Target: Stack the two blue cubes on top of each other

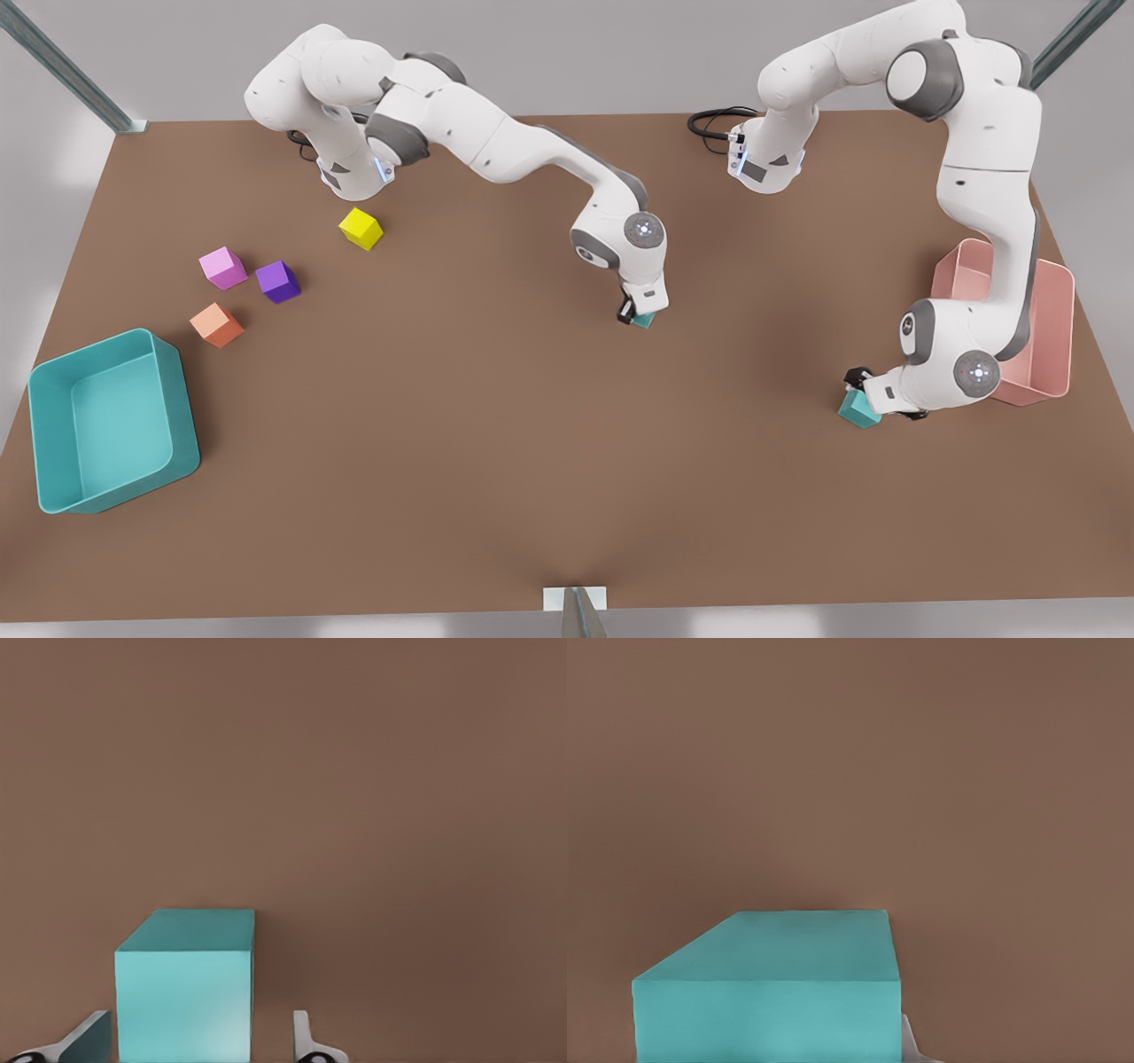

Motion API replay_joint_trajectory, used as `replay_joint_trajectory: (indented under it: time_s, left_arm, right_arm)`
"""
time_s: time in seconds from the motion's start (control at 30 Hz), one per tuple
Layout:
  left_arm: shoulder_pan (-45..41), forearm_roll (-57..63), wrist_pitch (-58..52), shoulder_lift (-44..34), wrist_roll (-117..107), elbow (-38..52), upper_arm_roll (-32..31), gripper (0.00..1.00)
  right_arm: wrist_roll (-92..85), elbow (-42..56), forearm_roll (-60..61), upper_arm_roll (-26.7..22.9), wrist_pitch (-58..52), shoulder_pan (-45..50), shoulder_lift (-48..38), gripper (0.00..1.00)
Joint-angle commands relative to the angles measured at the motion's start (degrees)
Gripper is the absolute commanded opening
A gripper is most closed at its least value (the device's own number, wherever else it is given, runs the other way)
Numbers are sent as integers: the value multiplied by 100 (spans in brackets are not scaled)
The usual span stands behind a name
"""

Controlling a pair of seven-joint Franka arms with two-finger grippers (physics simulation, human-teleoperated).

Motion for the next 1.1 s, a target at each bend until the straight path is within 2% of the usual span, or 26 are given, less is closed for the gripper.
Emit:
replay_joint_trajectory:
  time_s: [0.0, 0.03, 0.07, 0.1, 0.13, 0.2, 0.3, 0.43, 0.5, 0.53, 0.57, 0.6, 0.63, 0.67, 0.7, 0.73, 0.8, 0.9, 1.0, 1.07]
  left_arm:
    - [41, 80, 167, 16, 44, -27, 2, 100]
    - [59, 88, 176, 16, 44, -44, 2, 100]
    - [59, 97, 237, 43, 52, -44, 2, 100]
    - [68, 97, 281, 96, 44, -44, 2, 100]
    - [59, 97, 281, 113, 44, -44, 2, 100]
    - [50, 97, 281, 131, 26, -44, 2, 100]
    - [50, 97, 369, 245, 9, -36, 2, 100]
    - [59, 220, 448, 377, 9, -18, 2, 100]
    - [59, 220, 448, 386, 9, -27, 10, 100]
    - [59, 220, 448, 412, 9, -18, 10, 100]
    - [59, 220, 448, 412, 9, -18, 10, 95]
    - [68, 220, 439, 403, 9, -9, 2, 72]
    - [59, 220, 404, 377, 0, 0, 2, 70]
    - [59, 220, 395, 359, 9, 0, 2, 69]
    - [59, 211, 369, 333, 0, 0, 2, 69]
    - [41, 211, 238, 263, -123, 34, -25, 69]
    - [-20, 176, -492, -98, -589, 219, -306, 69]
    - [-20, 132, -720, -291, -1652, 246, -974, 69]
    - [-82, 211, -1380, -493, -3488, 237, -2107, 69]
    - [-714, 211, -1565, -722, -4842, 184, -2292, 69]
  right_arm:
    - [847, 0, -373, 2, 365, 21, 55, 27]
    - [891, 0, -374, -6, 365, 21, 55, 34]
    - [891, 0, -374, -6, 374, 21, 55, 48]
    - [900, 0, -374, -6, 365, 13, 55, 72]
    - [900, 9, -374, -6, 374, 13, 55, 87]
    - [891, 0, -374, -6, 374, 13, 46, 97]
    - [856, -61, -382, 55, 242, 13, -358, 97]
    - [821, -96, -347, 389, -1462, 13, -1544, 100]
    - [707, -350, -295, 398, -2710, -285, -2484, 100]
    - [277, -1167, -286, 354, -3203, -760, -3547, 100]
    - [153, -1950, -268, 310, -3677, -1348, -4742, 100]
    - [153, -2171, -224, 310, -4362, -2060, -5622, 100]
    - [153, -2302, -93, 319, -5022, -2965, -6351, 100]
    - [135, -3127, 4, 301, -5111, -3923, -7370, 100]
    - [135, -3734, 4, 266, -5084, -4855, -7829, 100]
    - [127, -4191, 4, 275, -4786, -5673, -7838, 100]
    - [83, -6362, -4, 275, -2044, -6490, -7768, 100]
    - [30, -6302, -4, 275, -1815, -6852, -7425, 100]
    - [109, -6231, -39, 363, -1806, -6817, -7451, 100]
    - [39, -6047, -83, 371, -2078, -6799, -7416, 100]
